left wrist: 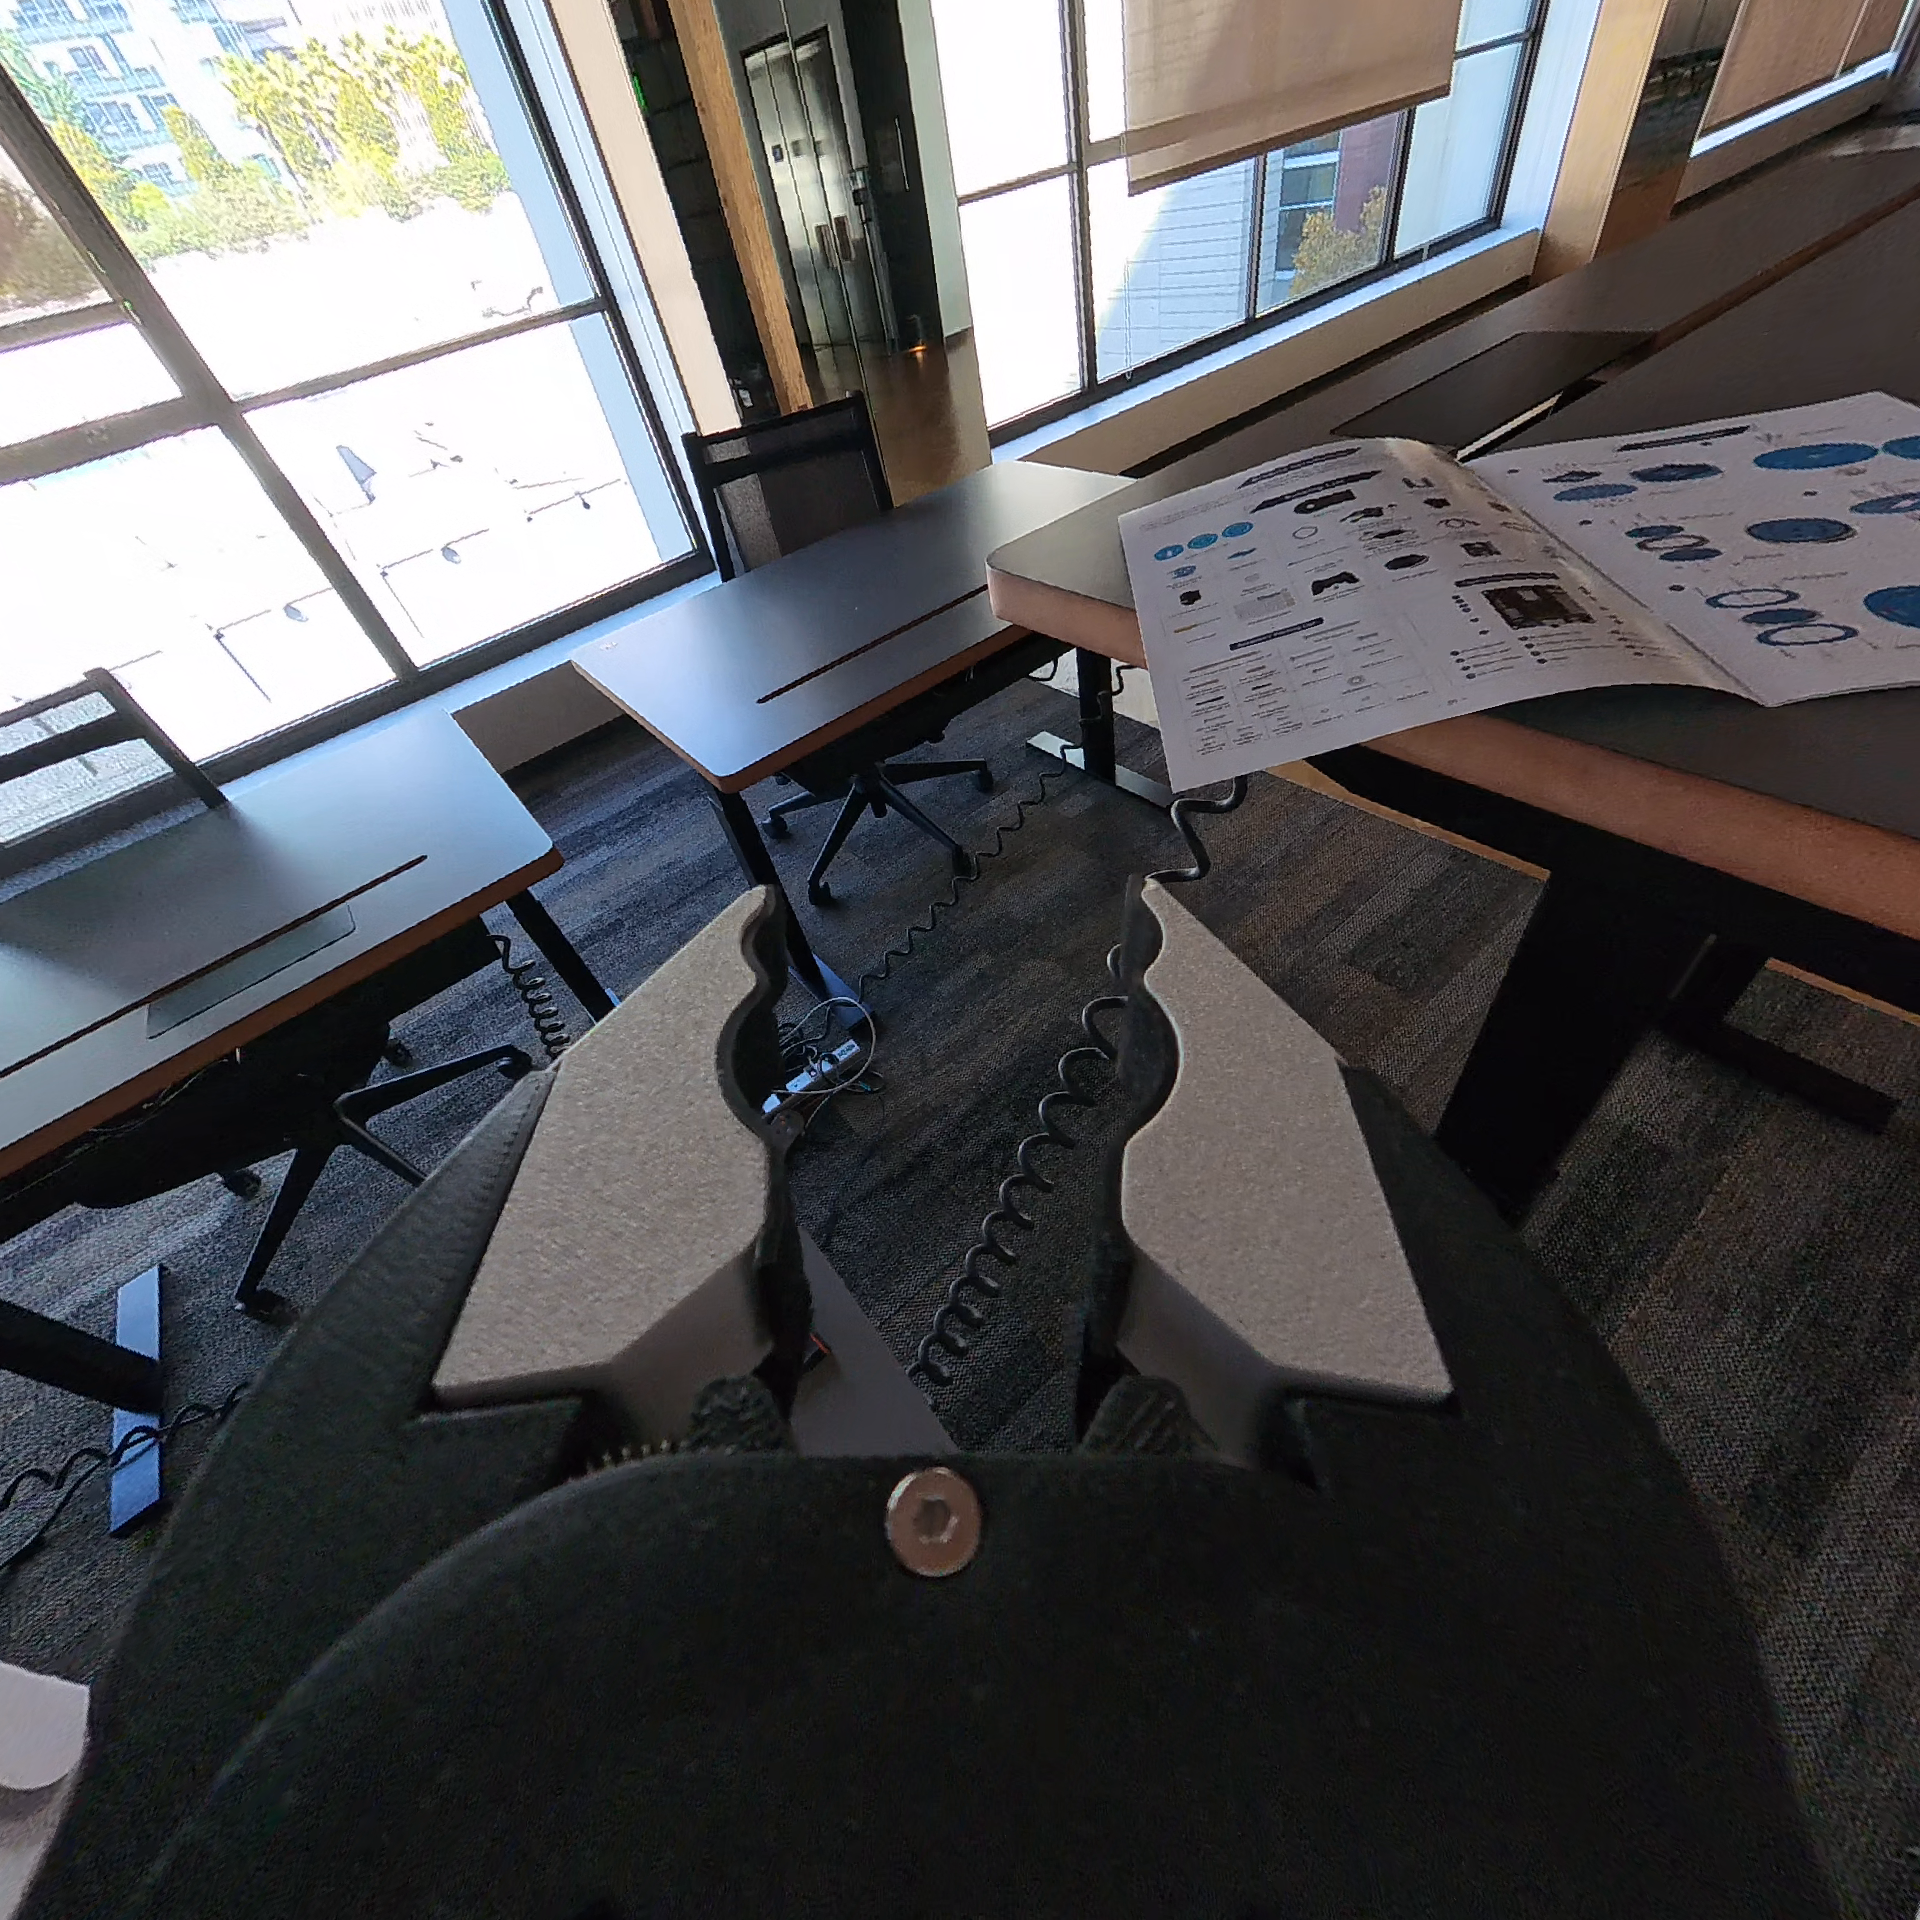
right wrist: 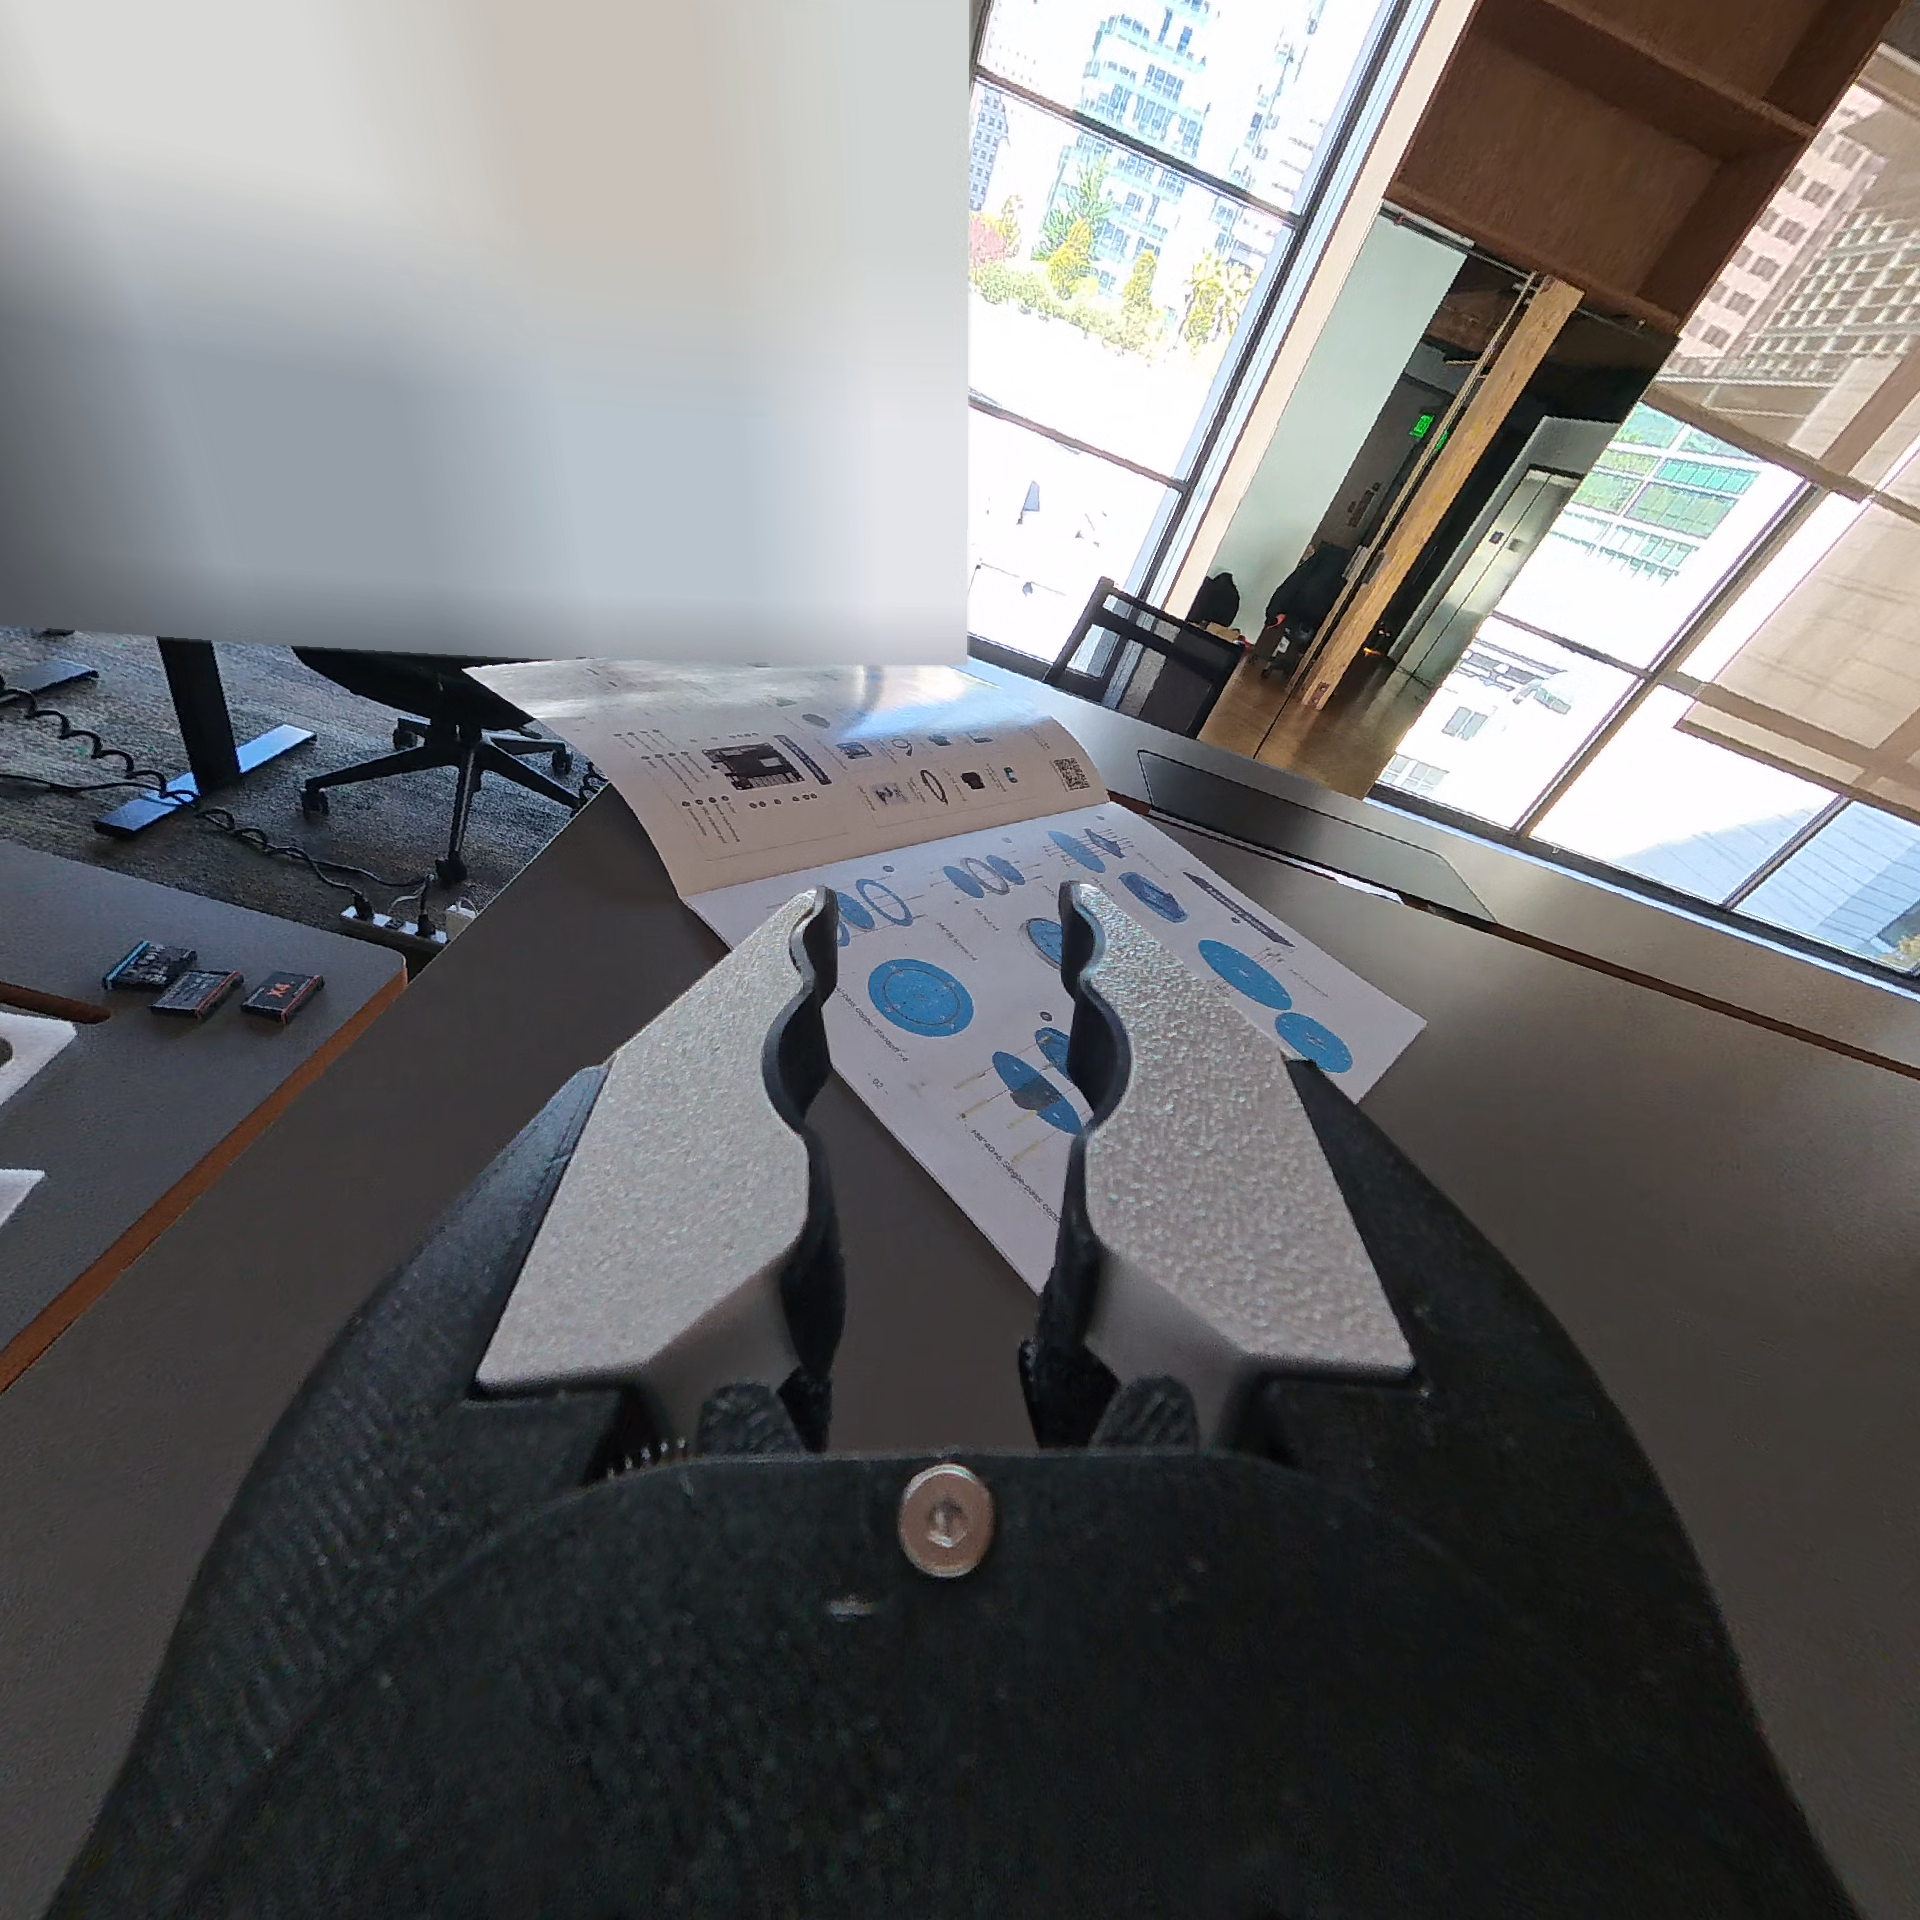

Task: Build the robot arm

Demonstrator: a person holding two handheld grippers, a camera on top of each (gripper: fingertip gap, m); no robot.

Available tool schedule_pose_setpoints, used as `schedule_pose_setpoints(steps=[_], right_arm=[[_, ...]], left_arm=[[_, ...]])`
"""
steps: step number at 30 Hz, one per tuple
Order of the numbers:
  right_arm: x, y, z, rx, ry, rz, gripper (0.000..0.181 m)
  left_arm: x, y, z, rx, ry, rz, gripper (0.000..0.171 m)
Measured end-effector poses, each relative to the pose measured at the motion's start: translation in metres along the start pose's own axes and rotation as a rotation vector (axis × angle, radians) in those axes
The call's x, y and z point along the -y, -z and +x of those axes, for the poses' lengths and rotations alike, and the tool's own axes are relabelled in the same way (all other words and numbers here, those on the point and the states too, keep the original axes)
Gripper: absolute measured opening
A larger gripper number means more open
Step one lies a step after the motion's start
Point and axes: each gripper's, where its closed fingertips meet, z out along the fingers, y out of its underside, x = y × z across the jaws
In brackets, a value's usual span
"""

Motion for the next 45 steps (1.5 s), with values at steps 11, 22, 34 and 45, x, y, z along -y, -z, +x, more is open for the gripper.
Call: schedule_pose_setpoints(steps=[11, 22, 34, 45], right_arm=[[0.000, 0.001, 0.001, 0.005, 0.000, -0.002, 0.042], [-0.001, 0.000, 0.000, 0.011, 0.000, -0.009, 0.042], [0.002, 0.003, 0.001, 0.031, -0.014, 0.029, 0.042], [0.003, -0.004, -0.010, 0.046, 0.010, 0.050, 0.042]], left_arm=[[0.002, -0.001, 0.002, -0.004, 0.002, 0.005, 0.063], [0.001, 0.000, 0.001, 0.000, 0.004, 0.004, 0.063], [-0.015, 0.018, -0.013, 0.060, 0.061, -0.024, 0.064], [-0.044, 0.067, -0.037, 0.178, 0.124, -0.038, 0.063]])
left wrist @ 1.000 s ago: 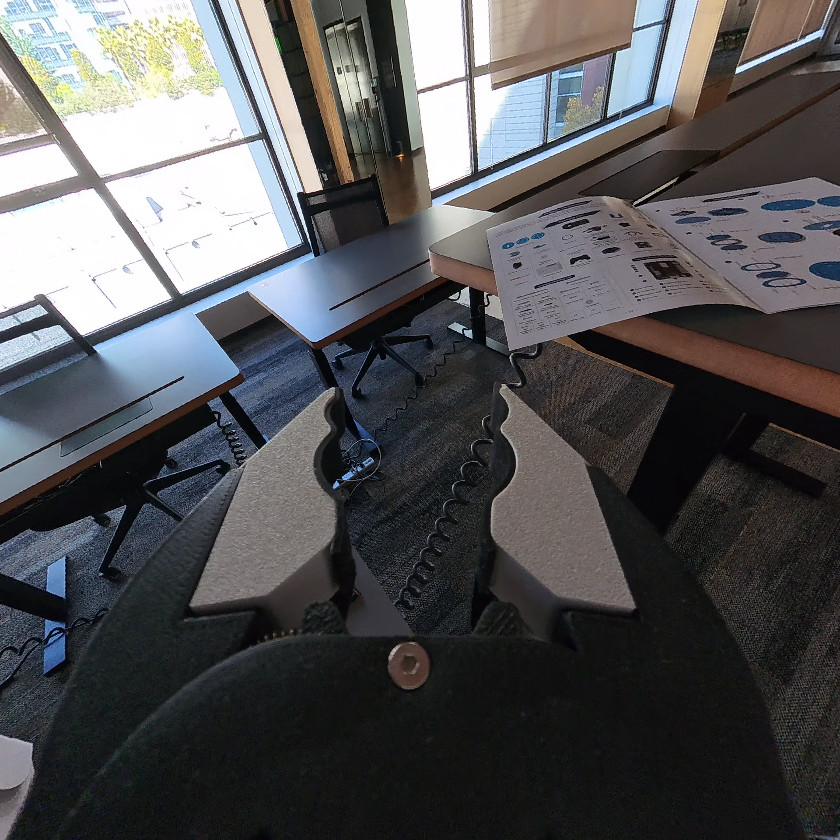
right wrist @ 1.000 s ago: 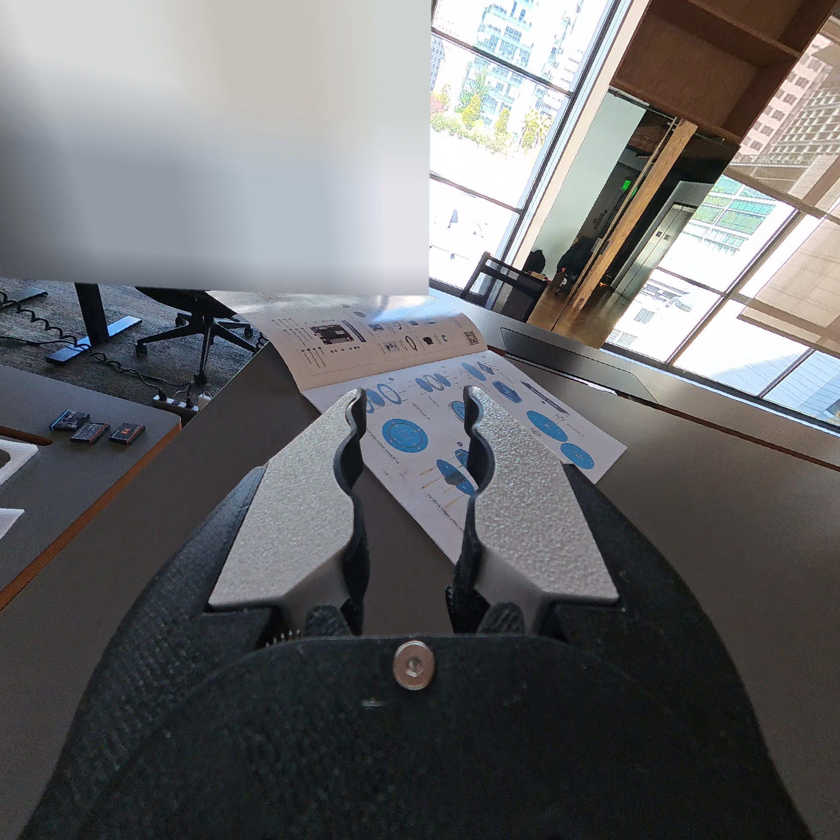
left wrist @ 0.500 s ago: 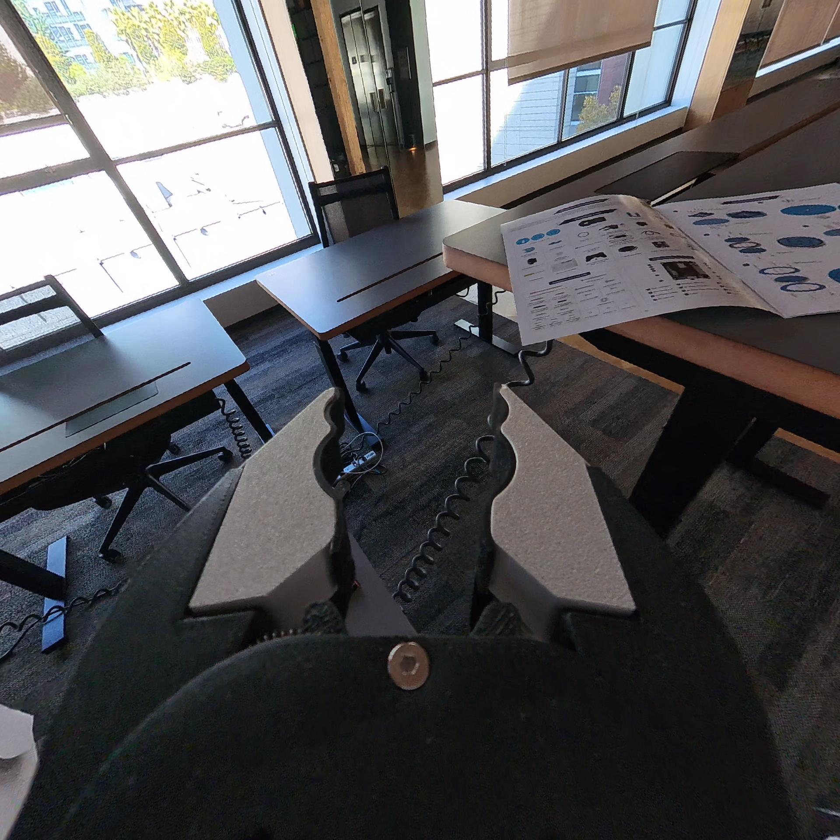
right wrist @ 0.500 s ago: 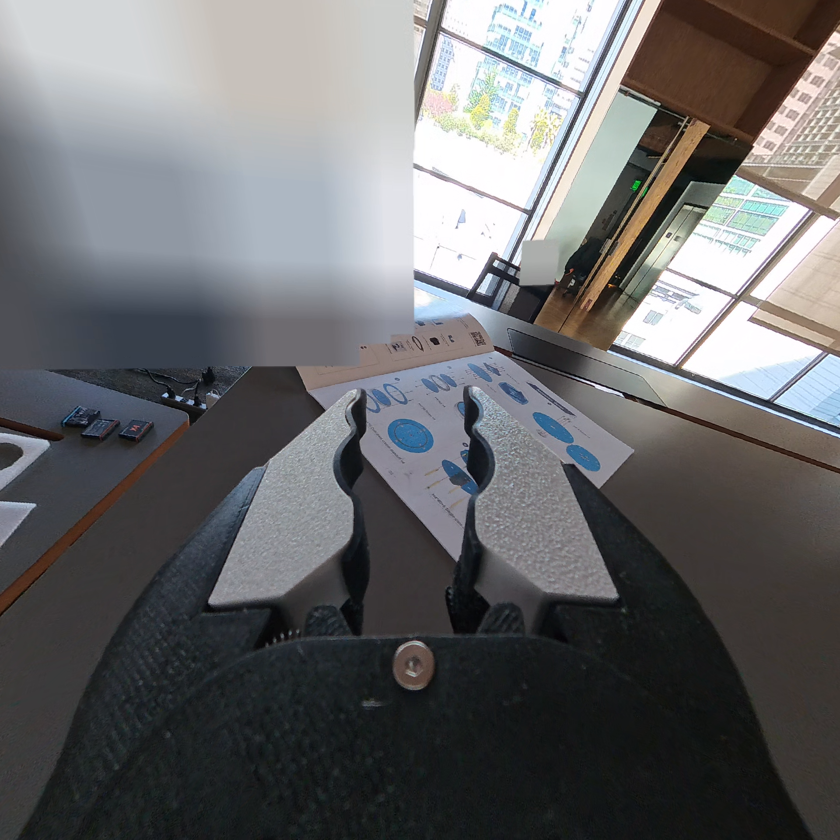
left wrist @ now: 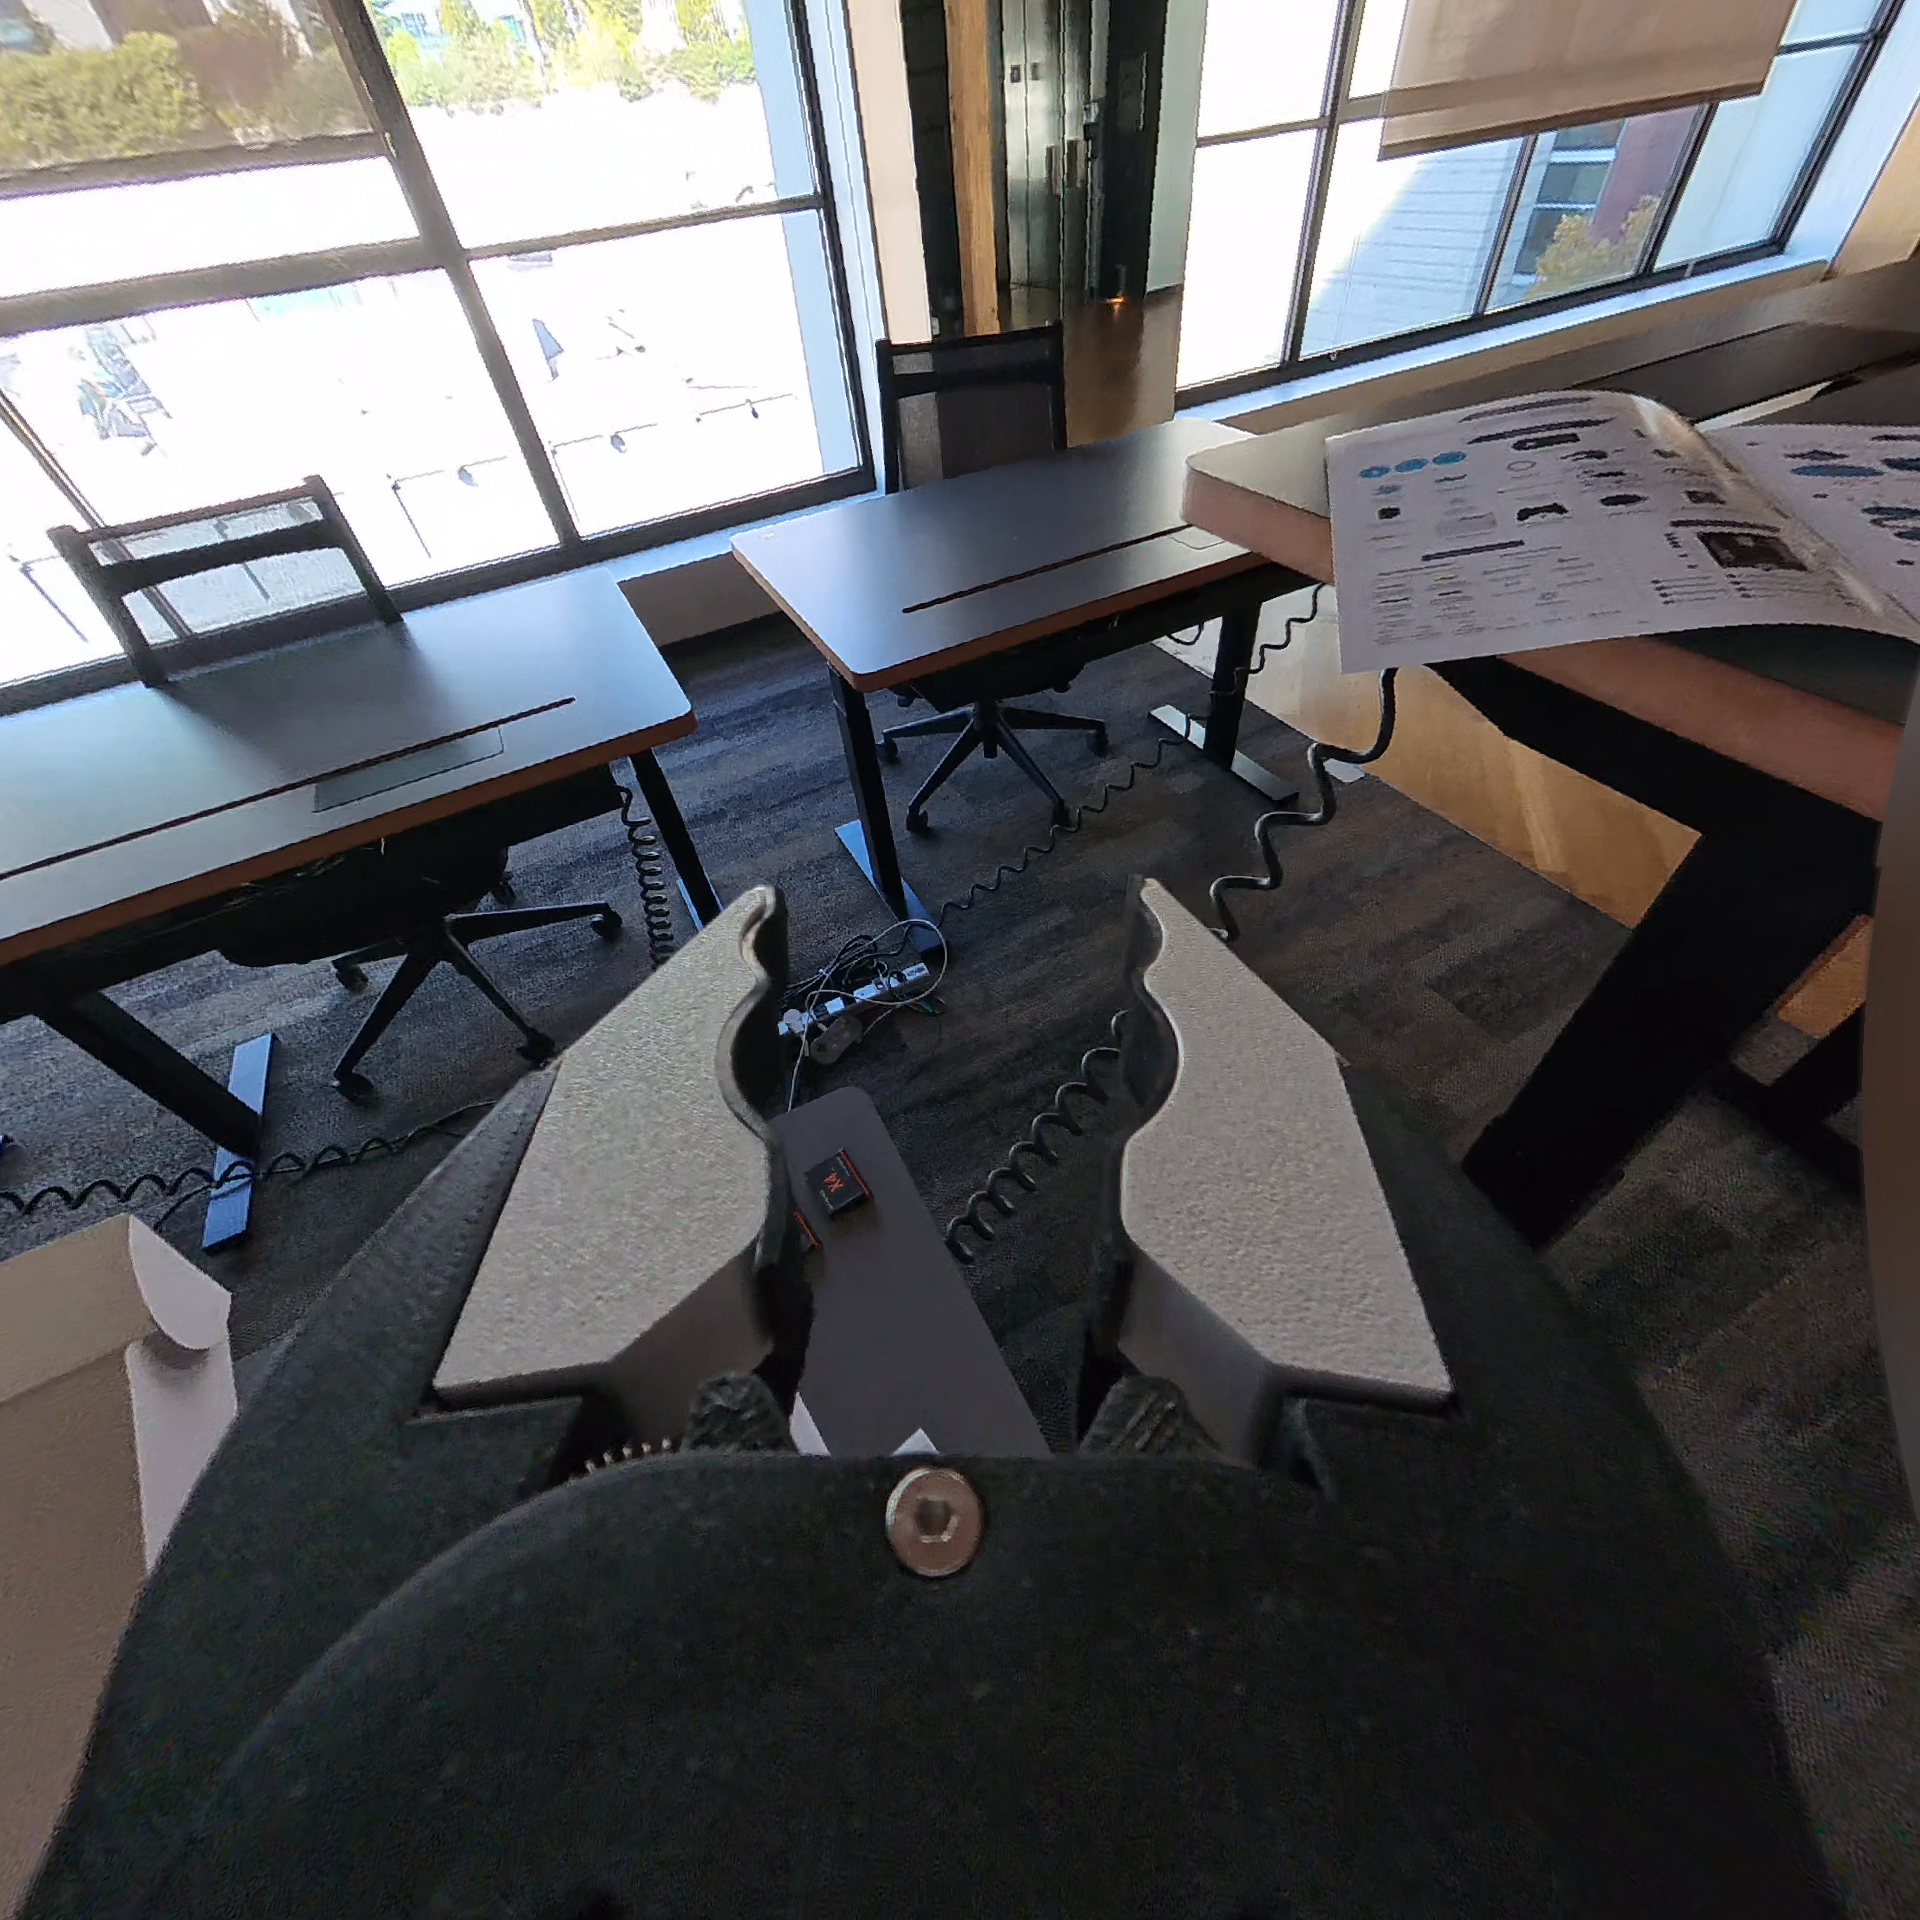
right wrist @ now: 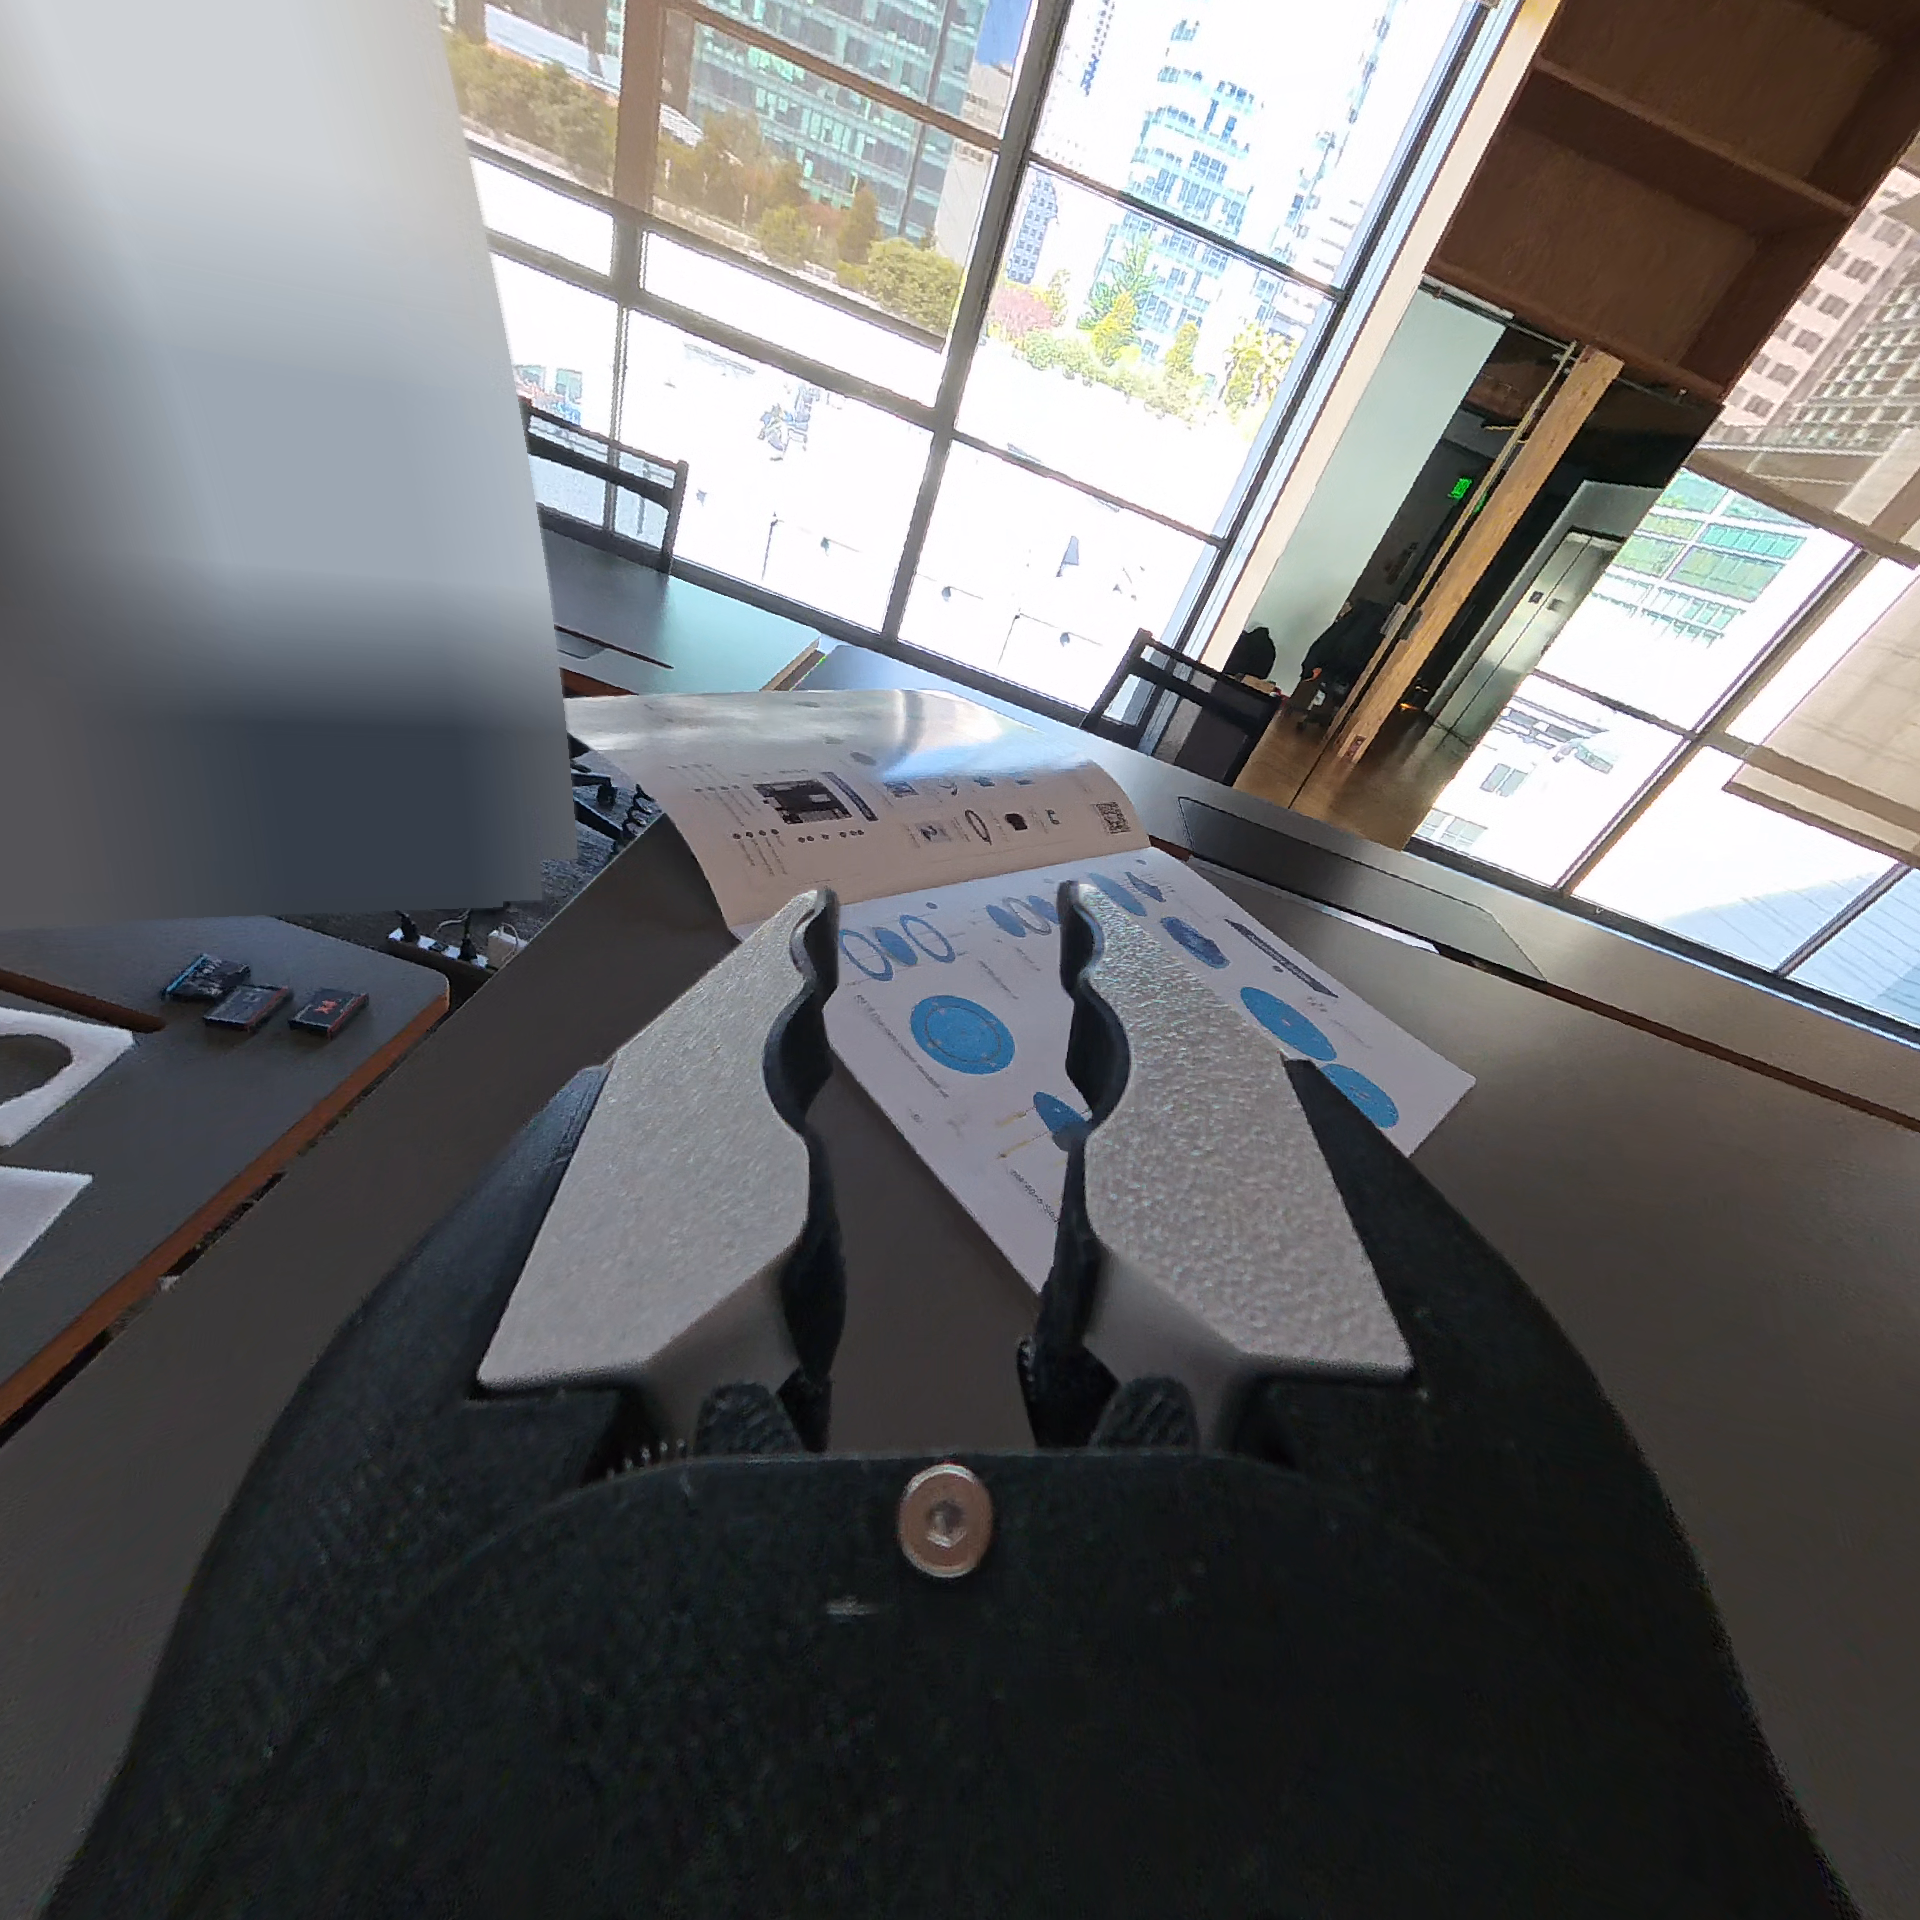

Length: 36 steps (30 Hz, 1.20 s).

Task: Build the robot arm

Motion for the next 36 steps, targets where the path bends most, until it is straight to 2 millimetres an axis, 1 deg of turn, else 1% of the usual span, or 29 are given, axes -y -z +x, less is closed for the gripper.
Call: schedule_pose_setpoints(steps=[2, 6, 10, 14, 16, 18, 21, 27, 31, 36], right_arm=[[0.001, 0.001, -0.004, 0.006, 0.021, 0.002, 0.042], [0.004, 0.003, -0.003, -0.009, 0.027, 0.010, 0.041], [0.006, 0.007, 0.002, -0.037, 0.052, 0.015, 0.041], [0.005, 0.009, 0.006, -0.047, 0.033, 0.011, 0.041], [0.006, 0.011, 0.009, -0.062, 0.033, 0.015, 0.041], [0.006, 0.012, 0.013, -0.075, 0.032, 0.017, 0.041], [0.003, 0.011, 0.015, -0.081, 0.023, 0.007, 0.041], [-0.005, 0.006, 0.012, -0.068, 0.029, -0.031, 0.041], [-0.008, 0.003, 0.011, -0.064, 0.034, -0.046, 0.041], [-0.009, 0.002, 0.011, -0.060, 0.035, -0.050, 0.041]], left_arm=[[0.006, 0.000, 0.006, -0.015, -0.013, 0.011, 0.063], [0.018, -0.006, 0.014, -0.038, -0.058, 0.035, 0.063], [0.035, -0.021, 0.026, -0.095, -0.054, 0.056, 0.062], [0.053, -0.036, 0.047, -0.150, -0.110, 0.083, 0.062], [0.058, -0.044, 0.056, -0.172, -0.140, 0.082, 0.063], [0.059, -0.051, 0.061, -0.185, -0.155, 0.073, 0.063], [0.057, -0.057, 0.063, -0.197, -0.157, 0.066, 0.064], [0.046, -0.063, 0.058, -0.198, -0.134, 0.047, 0.063], [0.041, -0.063, 0.055, -0.192, -0.126, 0.036, 0.064], [0.042, -0.061, 0.050, -0.180, -0.105, 0.050, 0.063]])
